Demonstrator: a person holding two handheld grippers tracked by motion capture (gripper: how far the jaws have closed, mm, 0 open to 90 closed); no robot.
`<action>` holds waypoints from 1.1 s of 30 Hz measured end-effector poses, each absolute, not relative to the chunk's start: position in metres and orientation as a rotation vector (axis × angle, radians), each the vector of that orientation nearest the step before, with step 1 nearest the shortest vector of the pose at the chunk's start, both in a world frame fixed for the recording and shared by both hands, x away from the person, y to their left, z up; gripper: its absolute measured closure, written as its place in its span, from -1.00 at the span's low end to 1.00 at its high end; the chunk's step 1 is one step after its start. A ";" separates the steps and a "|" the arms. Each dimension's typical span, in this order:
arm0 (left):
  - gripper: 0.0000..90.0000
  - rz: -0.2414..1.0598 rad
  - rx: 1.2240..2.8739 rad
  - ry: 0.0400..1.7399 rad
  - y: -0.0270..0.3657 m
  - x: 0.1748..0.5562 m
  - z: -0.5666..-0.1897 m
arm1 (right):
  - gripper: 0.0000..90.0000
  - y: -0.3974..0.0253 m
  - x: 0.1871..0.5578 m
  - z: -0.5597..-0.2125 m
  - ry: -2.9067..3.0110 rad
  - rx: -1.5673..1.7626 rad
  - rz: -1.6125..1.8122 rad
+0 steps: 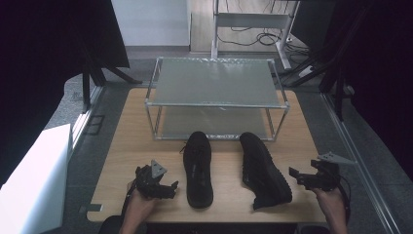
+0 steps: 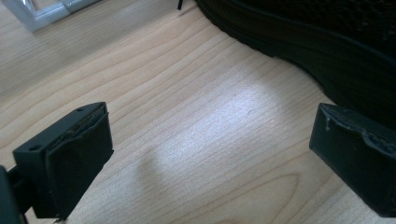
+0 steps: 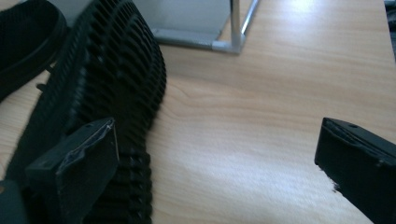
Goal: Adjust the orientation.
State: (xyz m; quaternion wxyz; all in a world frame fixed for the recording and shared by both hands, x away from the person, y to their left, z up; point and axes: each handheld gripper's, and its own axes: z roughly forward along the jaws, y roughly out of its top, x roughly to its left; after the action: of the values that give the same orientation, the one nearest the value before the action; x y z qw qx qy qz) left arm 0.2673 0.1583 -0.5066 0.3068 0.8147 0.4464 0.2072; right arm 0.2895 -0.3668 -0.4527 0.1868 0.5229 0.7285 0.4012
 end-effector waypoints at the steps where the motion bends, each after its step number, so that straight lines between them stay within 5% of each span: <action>1: -1.00 0.544 2.151 1.186 0.159 0.267 -0.507 | -1.00 -0.367 0.290 -0.453 2.051 1.472 1.129; 16: -1.00 0.528 2.154 1.189 0.160 0.268 -0.508 | -1.00 -0.321 0.318 -0.442 2.130 1.400 1.082; 26: -1.00 0.522 2.168 1.177 0.157 0.267 -0.508 | -0.94 -0.322 0.321 -0.450 2.105 1.354 0.836; 33: -1.00 0.522 2.168 1.180 0.157 0.268 -0.509 | -0.93 -0.327 0.315 -0.447 2.079 1.382 0.963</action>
State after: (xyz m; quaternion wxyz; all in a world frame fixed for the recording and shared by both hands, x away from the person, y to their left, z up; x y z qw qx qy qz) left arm 0.2680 0.1573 -0.5087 0.3047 0.8185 0.4454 0.1969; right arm 0.3150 -0.3275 -0.4475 0.2309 0.5025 0.7560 0.3501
